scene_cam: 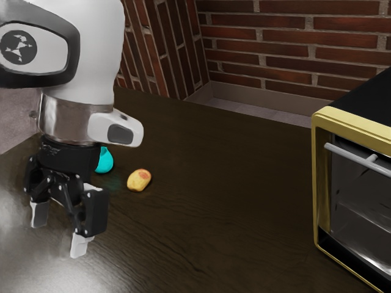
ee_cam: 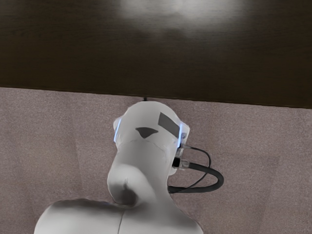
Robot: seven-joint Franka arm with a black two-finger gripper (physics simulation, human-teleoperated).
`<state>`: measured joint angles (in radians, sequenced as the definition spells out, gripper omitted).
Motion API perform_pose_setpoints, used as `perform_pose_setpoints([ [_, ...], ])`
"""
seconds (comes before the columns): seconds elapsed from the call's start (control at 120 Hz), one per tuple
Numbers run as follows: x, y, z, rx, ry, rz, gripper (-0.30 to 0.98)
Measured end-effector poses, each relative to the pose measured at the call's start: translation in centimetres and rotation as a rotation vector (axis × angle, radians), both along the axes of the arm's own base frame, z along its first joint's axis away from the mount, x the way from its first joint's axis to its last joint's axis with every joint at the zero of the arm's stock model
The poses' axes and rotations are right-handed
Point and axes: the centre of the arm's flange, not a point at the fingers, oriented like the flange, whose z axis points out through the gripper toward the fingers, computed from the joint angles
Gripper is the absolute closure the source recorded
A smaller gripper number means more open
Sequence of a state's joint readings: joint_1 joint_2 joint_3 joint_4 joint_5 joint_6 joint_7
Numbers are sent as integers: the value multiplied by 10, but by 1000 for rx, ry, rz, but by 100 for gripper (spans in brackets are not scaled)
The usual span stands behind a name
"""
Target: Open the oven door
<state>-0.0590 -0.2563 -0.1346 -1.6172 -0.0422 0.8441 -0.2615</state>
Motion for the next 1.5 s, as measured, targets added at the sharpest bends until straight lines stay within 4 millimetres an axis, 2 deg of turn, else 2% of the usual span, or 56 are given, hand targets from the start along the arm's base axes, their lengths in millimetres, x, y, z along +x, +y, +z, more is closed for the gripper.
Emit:
perform_pose_setpoints([
  [0.083, 26, 4, -3, -6, -154, 107, 0],
  [0.15, 45, 6, 15, -1, -287, 177, 0],
  [0.192, 65, -3, 23, -12, -353, 198, 0],
  [0.225, 77, -31, 32, -34, -405, 172, 0],
  [0.267, 80, -95, 33, -79, -459, 82, 0],
  [0.283, 72, -119, 34, -96, -483, 46, 0],
  [0.317, 41, -158, 35, -126, -536, -17, 0],
  [0.35, 16, -177, 33, -158, -584, -49, 0],
  [0.383, 8, -177, 32, -191, -627, -42, 0],
  [0.45, 15, -174, 32, -246, -703, 7, 0],
  [0.6, 21, -194, 50, -384, -850, 89, 0],
  [0.733, 58, -193, 44, -413, -928, 220, 0],
  [0.817, 66, -198, 43, -442, -965, 273, 0],
  [0.9, 62, -210, 38, -480, -968, 298, 0],
  [1.15, 63, -205, 37, -526, -976, 417, 0],
  [1.267, 74, -208, 24, -509, -967, 456, 0],
  [1.342, 84, -200, 19, -493, -972, 479, 0],
  [1.5, 79, -211, 22, -532, -949, 596, 0],
])
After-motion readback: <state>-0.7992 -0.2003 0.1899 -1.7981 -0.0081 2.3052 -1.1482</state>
